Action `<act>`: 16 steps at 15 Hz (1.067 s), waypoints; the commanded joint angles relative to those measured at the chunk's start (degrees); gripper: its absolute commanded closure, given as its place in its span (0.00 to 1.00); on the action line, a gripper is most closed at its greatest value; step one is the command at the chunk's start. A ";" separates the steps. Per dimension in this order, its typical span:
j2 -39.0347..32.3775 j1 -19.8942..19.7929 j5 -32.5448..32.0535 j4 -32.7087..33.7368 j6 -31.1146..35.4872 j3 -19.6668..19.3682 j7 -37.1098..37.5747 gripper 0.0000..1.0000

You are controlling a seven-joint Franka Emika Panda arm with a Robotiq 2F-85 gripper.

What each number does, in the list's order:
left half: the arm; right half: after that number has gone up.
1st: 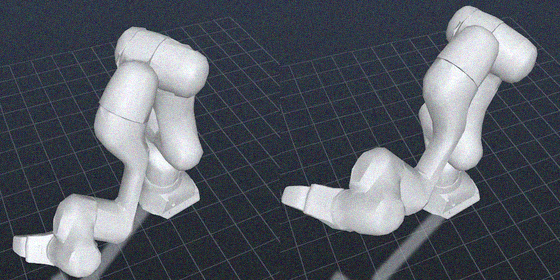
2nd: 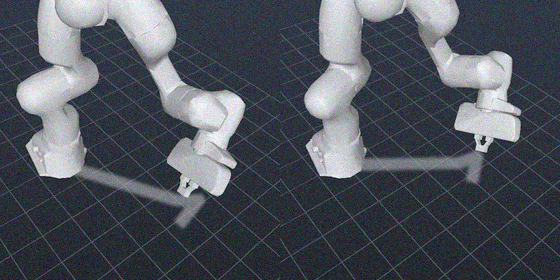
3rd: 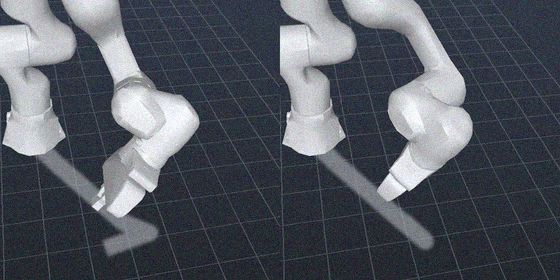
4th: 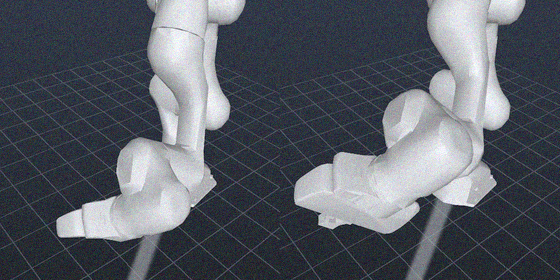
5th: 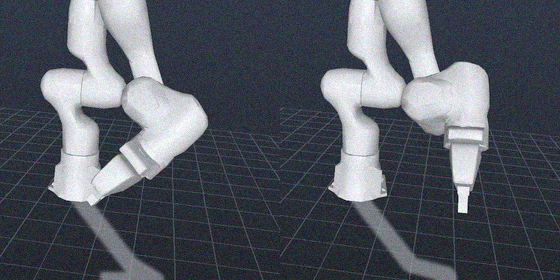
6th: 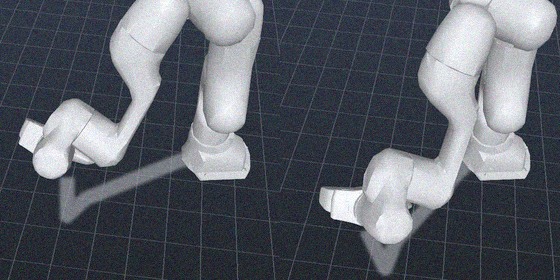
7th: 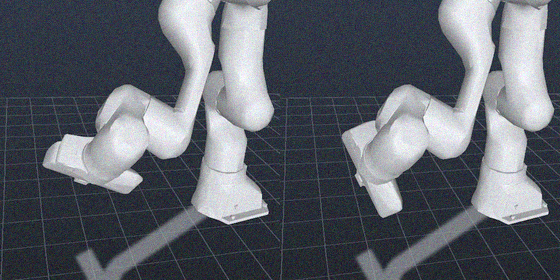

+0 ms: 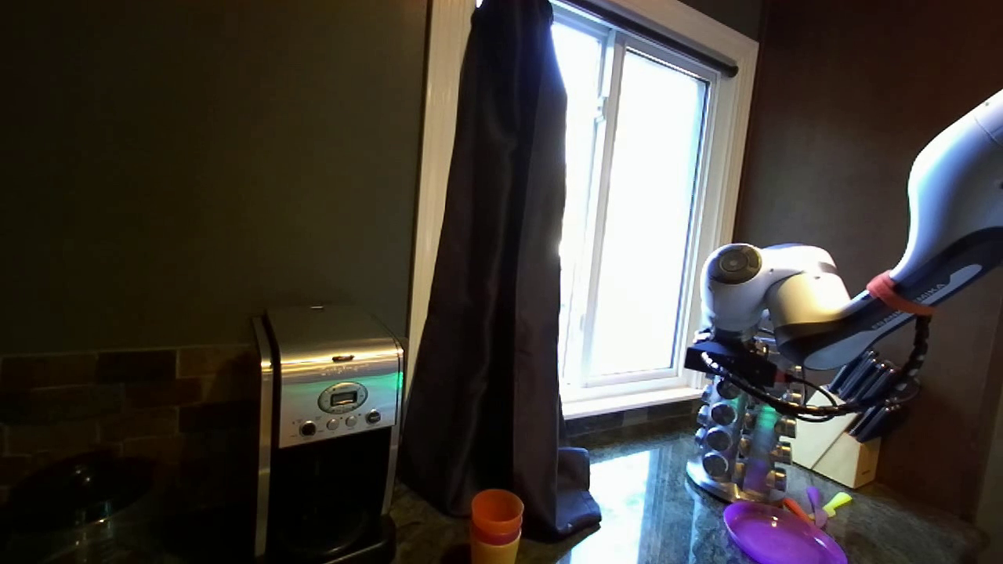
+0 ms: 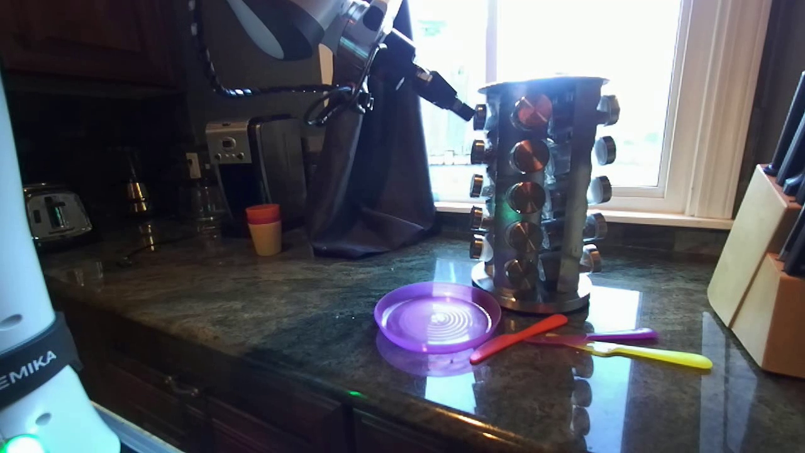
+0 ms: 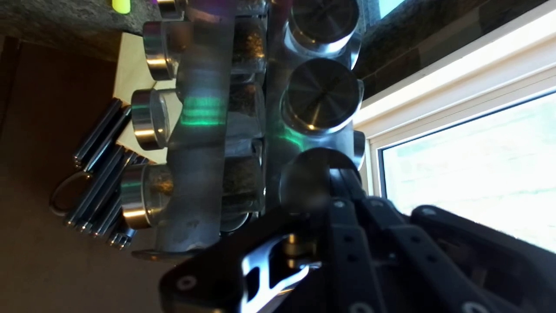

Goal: Put the black pepper container in the seasoning rack

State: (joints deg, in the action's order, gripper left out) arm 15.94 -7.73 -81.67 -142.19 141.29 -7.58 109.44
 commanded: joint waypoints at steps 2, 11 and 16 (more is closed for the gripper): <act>-1.97 -0.62 -1.85 1.81 -0.81 -0.75 3.23 1.00; -1.98 -0.06 -1.64 1.60 -1.68 -0.15 2.37 1.00; -1.32 0.94 -0.29 0.47 -1.44 0.48 -0.57 1.00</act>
State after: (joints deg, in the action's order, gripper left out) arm 14.55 -7.34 -82.44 -141.03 141.29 -7.33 110.14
